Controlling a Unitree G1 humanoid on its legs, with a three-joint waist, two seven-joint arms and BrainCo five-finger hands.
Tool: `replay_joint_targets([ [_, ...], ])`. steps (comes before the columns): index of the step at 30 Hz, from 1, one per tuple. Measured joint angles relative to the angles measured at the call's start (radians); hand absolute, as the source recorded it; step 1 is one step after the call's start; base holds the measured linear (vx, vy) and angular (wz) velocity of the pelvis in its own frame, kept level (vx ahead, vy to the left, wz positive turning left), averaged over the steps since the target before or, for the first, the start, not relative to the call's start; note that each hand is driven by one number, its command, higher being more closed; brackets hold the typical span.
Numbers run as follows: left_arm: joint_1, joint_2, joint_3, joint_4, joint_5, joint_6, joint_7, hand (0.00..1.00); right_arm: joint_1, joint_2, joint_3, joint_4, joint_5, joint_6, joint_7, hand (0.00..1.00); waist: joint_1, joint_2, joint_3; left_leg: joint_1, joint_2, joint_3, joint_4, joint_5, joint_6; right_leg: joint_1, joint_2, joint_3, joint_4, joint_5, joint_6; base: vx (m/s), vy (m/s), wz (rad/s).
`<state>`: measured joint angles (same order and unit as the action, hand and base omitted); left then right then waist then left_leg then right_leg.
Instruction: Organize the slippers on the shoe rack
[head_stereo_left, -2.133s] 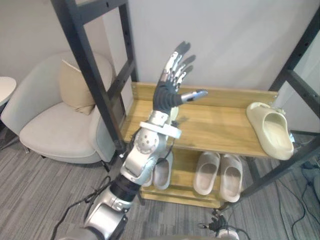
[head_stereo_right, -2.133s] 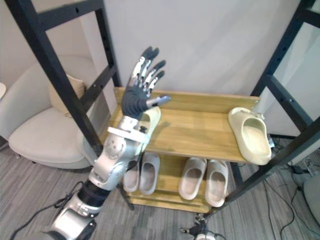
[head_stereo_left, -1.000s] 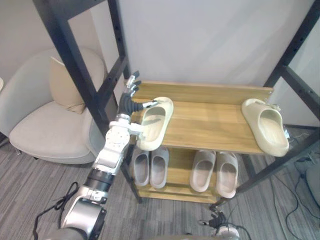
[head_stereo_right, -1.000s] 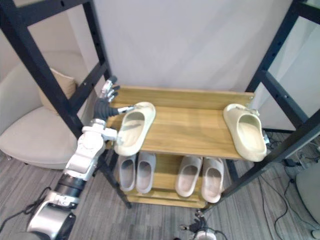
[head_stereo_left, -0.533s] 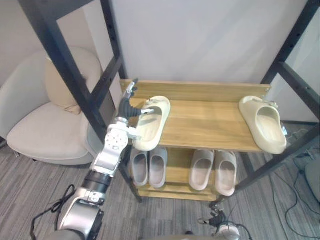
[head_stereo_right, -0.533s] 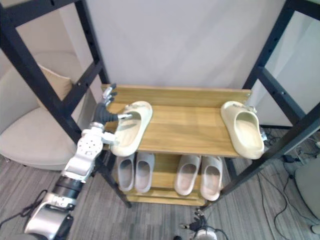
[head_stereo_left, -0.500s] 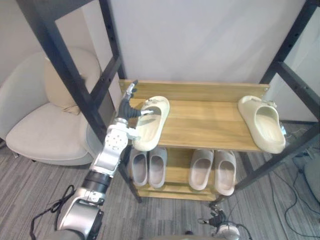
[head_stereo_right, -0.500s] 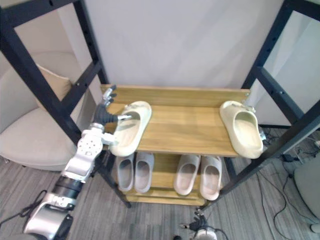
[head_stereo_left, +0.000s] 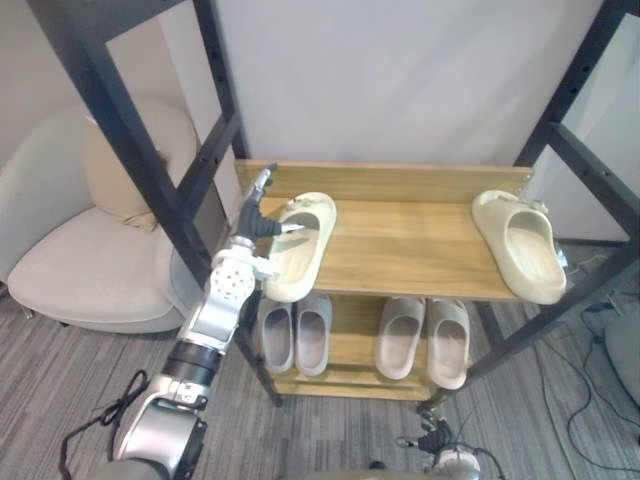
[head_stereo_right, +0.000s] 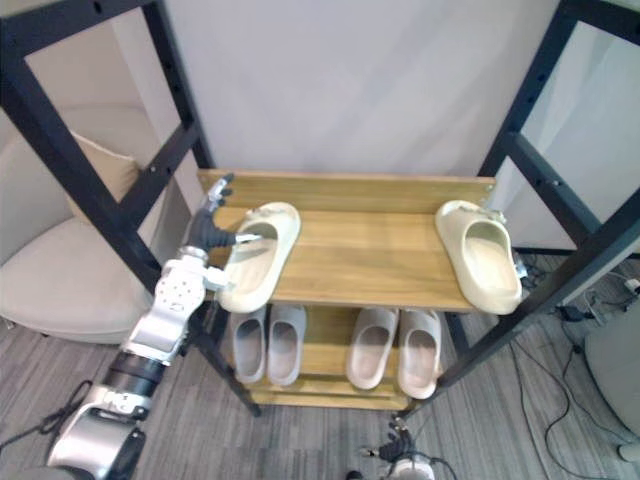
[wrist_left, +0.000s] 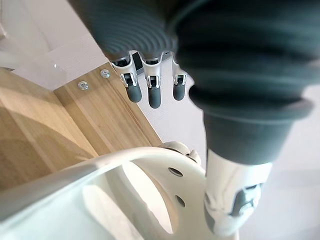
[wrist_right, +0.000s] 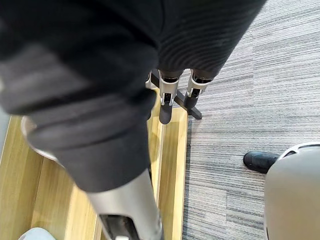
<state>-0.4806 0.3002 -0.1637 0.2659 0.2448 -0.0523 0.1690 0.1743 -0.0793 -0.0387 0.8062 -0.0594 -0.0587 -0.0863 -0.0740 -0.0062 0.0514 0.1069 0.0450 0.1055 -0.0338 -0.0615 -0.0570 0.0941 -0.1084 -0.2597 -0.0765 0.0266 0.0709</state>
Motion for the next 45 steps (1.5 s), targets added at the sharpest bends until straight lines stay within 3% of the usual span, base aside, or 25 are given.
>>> replay_joint_targets([
  [18,-0.123,0.001,-0.022,0.120,0.134,0.067,-0.017,0.00,0.004,0.009,-0.035,-0.001,0.000,0.002,0.002,0.00,-0.010,-0.002,0.001,0.000,-0.001,0.021,0.000,-0.001,-0.001,-0.009,0.000,0.017,-0.011,0.013,0.000,-0.01,0.000,-0.03],
  [19,-0.131,0.000,-0.023,0.130,0.152,0.069,-0.017,1.00,0.004,0.009,-0.036,-0.001,0.000,0.002,0.002,0.00,-0.011,-0.002,0.001,0.000,-0.001,0.021,0.000,-0.001,-0.001,-0.009,0.000,0.017,-0.011,0.013,0.000,0.00,0.000,0.00],
  [31,-0.196,0.006,-0.052,0.171,0.359,0.089,-0.038,1.00,0.004,0.009,-0.037,-0.002,0.001,0.002,0.002,0.00,-0.023,-0.005,0.006,0.002,0.000,0.025,0.000,-0.002,-0.003,-0.008,0.001,0.021,-0.011,0.013,0.000,0.00,0.000,0.00],
  [45,-0.198,0.023,-0.052,0.171,0.340,0.090,-0.037,1.00,0.003,0.005,-0.038,-0.004,0.021,0.002,0.002,0.00,-0.031,0.003,0.013,0.005,0.001,0.027,0.000,-0.003,-0.004,-0.004,0.002,0.023,-0.011,0.014,0.000,0.00,0.000,0.00],
])
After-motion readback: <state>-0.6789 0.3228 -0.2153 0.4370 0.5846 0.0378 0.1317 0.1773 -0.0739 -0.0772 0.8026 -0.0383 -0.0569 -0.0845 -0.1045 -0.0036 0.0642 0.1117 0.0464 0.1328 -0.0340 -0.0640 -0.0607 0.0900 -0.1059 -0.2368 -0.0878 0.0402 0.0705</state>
